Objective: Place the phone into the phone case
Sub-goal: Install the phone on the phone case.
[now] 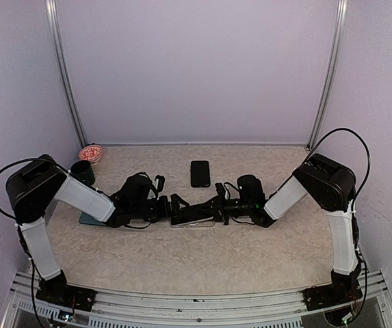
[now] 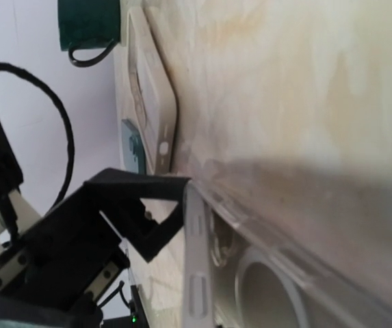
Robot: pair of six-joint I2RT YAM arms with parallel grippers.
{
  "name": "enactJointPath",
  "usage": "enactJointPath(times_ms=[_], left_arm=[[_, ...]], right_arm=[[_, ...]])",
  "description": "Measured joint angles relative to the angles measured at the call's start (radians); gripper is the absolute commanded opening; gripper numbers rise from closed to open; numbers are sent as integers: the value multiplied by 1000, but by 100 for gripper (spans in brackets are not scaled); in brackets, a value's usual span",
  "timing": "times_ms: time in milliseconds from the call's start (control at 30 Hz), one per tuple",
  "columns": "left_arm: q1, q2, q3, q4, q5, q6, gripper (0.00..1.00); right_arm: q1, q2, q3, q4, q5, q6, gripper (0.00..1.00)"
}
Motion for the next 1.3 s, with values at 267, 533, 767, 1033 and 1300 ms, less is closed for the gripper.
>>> enactJointPath(times_ms=[267,533,767,1033,1300], left_arm=[[0,-24,-16,-22,3,-1,99],[0,-26,-21,-20,61,-13,99],[0,-26,-32,13,132,-32,99],[0,-28,-50,87,194,-61,87],[2,-35,-74,143,235,-91,74]], right_arm=[[-9,0,-24,45,-17,22,0],[-12,0,-27,87,-28,32,0],[-13,0,-27,126,-43,33,0],[-17,0,-27,189,-67,49,0],[-18,15,-40,278,-95,68,0]])
